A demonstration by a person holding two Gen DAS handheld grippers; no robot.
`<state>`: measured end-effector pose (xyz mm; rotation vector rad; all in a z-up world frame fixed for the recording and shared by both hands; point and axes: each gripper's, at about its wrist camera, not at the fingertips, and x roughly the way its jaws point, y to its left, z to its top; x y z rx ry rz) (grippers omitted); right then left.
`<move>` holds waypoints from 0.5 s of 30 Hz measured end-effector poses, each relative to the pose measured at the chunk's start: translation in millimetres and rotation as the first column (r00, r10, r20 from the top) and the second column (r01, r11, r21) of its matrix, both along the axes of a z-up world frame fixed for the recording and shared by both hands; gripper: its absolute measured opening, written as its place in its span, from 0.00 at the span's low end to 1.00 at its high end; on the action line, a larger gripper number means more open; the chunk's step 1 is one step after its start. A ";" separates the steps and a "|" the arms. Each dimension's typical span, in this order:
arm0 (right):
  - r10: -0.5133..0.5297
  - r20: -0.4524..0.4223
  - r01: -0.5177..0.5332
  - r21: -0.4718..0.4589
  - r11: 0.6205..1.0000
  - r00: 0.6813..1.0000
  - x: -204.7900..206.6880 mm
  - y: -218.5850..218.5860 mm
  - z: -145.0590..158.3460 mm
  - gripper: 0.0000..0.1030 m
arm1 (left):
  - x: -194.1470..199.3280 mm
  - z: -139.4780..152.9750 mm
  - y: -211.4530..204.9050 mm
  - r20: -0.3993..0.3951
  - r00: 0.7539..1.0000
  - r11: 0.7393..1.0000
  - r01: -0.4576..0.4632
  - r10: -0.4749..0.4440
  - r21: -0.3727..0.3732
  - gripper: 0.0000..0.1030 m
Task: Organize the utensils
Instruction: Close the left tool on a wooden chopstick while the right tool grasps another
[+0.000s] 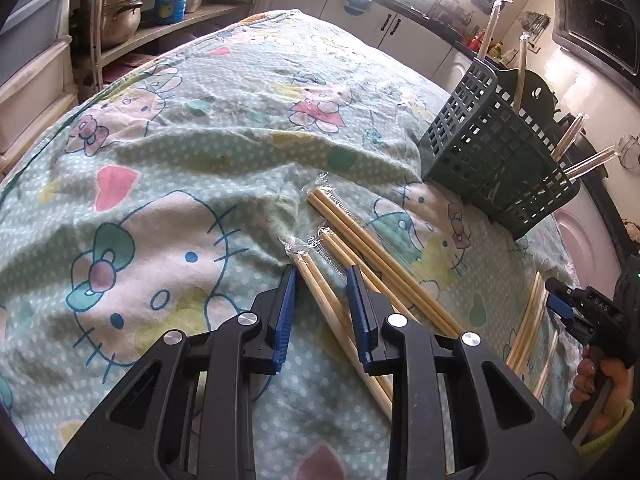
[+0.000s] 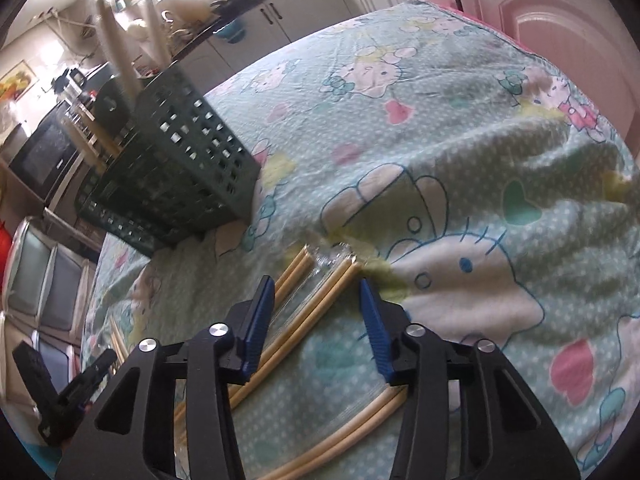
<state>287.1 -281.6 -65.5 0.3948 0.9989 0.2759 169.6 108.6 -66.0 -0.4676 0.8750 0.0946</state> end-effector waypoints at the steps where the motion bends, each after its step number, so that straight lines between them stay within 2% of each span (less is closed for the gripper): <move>1: -0.002 0.001 0.002 0.008 1.000 1.000 2.0 -1.0 -0.4 0.39 | 0.9 0.1 0.0 0.000 1.000 1.000 0.000 0.000 0.001 0.19; 10: -0.042 -0.009 0.043 0.051 0.998 0.999 20.9 -10.2 -6.9 0.19 | 4.3 -0.2 2.3 0.004 1.000 1.000 0.000 0.001 -0.006 0.19; 15: -0.052 0.000 0.052 0.088 0.995 0.999 21.3 -17.5 -7.4 0.11 | 5.7 -0.3 4.7 0.006 1.000 1.000 -0.005 0.005 -0.007 0.12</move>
